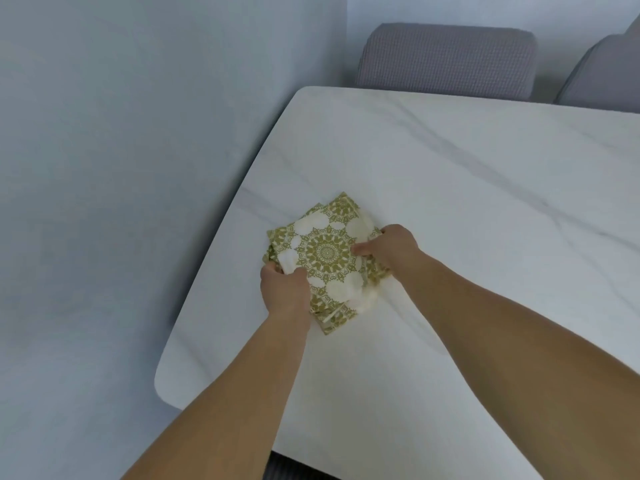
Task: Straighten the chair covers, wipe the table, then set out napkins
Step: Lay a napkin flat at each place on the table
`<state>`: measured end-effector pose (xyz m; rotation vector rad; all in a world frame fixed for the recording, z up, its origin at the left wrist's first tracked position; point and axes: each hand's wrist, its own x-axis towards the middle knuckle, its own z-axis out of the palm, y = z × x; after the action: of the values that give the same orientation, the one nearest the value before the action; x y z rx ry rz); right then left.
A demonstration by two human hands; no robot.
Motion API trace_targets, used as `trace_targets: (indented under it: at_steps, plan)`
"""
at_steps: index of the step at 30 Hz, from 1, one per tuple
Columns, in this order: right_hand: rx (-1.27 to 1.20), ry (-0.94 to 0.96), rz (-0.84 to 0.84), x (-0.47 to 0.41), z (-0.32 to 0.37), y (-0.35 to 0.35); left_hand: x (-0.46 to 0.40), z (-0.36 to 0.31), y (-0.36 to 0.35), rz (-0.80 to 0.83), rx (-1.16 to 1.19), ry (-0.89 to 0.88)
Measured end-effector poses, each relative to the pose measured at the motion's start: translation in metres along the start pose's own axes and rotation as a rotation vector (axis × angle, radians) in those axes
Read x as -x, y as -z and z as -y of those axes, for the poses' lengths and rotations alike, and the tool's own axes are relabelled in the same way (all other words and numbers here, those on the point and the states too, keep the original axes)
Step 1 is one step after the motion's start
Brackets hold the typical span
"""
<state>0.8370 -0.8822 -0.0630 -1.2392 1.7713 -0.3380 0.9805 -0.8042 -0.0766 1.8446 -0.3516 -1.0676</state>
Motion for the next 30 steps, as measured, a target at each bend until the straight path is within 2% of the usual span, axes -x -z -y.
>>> trace_targets:
  at_steps: [3, 6, 10, 14, 17, 19, 22, 26, 30]
  plan:
    - [-0.119, 0.029, 0.042, 0.006, -0.004, 0.005, 0.008, 0.004, -0.004, 0.023, 0.134, 0.102]
    - [-0.27, 0.025, 0.161, 0.018, -0.006, 0.015, 0.017, 0.007, -0.007, 0.069, 0.199, 0.203]
    - [-0.582, 0.038, 0.286, 0.035, -0.01, 0.037, 0.032, 0.01, -0.011, 0.151, 0.182, 0.287]
    - [-0.83, 0.159, 0.421, 0.057, -0.005, 0.066, 0.06, 0.007, -0.01, 0.218, 0.175, 0.334]
    - [-0.937, 0.271, 0.54, 0.072, -0.002, 0.086, 0.074, 0.008, -0.01, 0.441, 0.311, 0.422]
    - [-0.973, 0.324, 0.619, 0.079, -0.005, 0.097, 0.087, 0.006, -0.013, 0.648, 0.526, 0.409]
    - [-0.897, 0.325, 0.572, 0.087, -0.018, 0.115, 0.105, -0.002, -0.02, 0.822, 0.725, 0.269]
    - [-0.709, 0.255, 0.342, 0.088, -0.046, 0.138, 0.115, -0.008, -0.022, 0.949, 0.658, 0.139]
    - [-0.631, 0.246, 0.27, 0.09, -0.065, 0.154, 0.121, -0.012, -0.02, 1.016, 0.583, 0.192]
